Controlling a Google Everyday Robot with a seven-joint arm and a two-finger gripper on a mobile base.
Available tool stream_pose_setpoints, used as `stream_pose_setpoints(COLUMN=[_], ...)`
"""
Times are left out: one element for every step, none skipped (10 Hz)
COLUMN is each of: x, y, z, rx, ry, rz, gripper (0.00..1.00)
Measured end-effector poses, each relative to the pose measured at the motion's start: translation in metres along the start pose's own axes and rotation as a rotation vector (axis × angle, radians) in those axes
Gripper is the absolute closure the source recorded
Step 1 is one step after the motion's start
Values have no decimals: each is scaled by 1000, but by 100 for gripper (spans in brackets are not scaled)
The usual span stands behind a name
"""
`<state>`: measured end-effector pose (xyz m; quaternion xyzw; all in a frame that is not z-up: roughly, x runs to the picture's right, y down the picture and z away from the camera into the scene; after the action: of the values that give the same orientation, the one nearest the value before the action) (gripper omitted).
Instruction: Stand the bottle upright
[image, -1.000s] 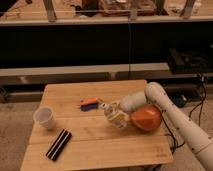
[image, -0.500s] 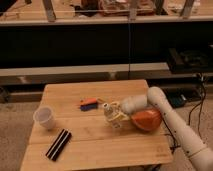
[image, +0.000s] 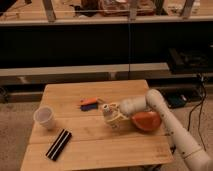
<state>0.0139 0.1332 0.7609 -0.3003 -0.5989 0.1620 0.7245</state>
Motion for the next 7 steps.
stream_pose_setpoints(x=[1,2,2,2,1,1,1], y=[0,-1,-1,0,-1,-1,-1], z=[-1,1,2,4,7,10,11], rx=[6,8,8,1,-3,-12,-17], ry=[-24,-55,-68,-80,-95,-111,-118], rz=[1,1,-1,-5,-11,-20,-26], gripper=[100,100,100,100,100,100,100])
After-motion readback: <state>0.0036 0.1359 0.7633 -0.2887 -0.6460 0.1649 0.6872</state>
